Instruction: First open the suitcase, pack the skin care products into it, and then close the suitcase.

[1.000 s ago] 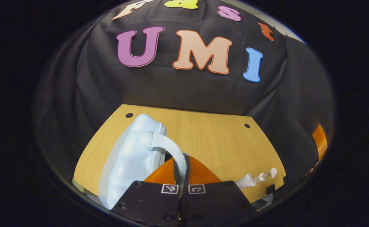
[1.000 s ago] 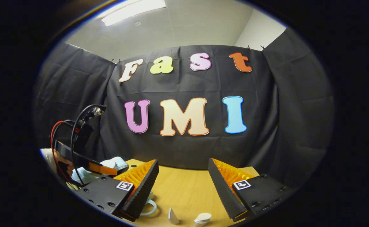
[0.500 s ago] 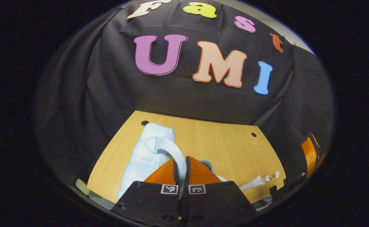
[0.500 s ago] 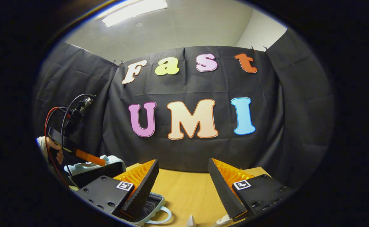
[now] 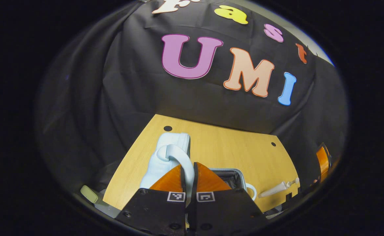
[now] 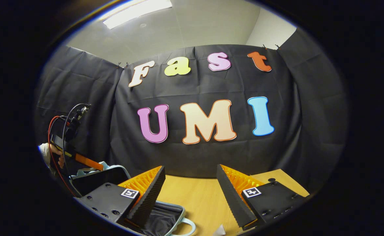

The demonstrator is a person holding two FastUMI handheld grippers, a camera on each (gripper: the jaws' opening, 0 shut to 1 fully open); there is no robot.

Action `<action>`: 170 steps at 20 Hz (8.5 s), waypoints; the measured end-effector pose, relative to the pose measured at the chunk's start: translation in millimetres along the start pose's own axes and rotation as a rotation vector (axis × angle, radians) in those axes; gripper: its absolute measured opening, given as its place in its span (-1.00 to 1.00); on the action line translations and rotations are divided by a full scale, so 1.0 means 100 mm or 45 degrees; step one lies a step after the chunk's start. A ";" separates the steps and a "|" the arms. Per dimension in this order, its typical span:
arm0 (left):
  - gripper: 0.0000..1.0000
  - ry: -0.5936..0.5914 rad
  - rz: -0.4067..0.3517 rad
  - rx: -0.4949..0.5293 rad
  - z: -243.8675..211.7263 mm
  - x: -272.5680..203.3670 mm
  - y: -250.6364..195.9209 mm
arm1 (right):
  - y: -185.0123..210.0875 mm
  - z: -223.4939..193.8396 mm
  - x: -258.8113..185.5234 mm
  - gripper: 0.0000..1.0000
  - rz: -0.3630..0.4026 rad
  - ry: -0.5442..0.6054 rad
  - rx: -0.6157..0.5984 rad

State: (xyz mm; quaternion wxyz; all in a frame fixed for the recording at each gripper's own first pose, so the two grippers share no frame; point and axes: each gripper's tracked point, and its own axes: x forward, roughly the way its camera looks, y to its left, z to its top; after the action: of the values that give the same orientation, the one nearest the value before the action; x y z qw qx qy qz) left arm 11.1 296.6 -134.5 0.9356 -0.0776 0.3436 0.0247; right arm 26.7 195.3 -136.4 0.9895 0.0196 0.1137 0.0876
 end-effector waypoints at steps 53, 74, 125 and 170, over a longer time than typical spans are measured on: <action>0.91 -0.526 -0.071 0.166 -0.57 -0.15 -2.72 | -1.82 0.17 -0.88 1.00 -0.091 -0.006 -0.110; 0.89 0.050 -0.190 0.225 -2.65 0.93 -3.51 | -2.34 -0.23 -1.03 0.97 -0.108 0.132 -0.158; -0.57 0.497 0.071 0.212 -2.49 0.95 -1.13 | -0.22 -1.79 -0.88 0.12 0.370 0.734 0.142; 0.92 0.400 0.516 -0.206 -2.03 0.86 2.83 | 0.13 -2.61 -0.12 0.97 -0.081 0.889 0.088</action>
State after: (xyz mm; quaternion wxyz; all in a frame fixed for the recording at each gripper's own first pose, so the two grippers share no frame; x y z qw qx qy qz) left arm -81.6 542.5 -378.8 0.8375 -0.0848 0.4899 0.2265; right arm -46.4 210.7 -387.2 0.8919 0.0185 0.4486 0.0544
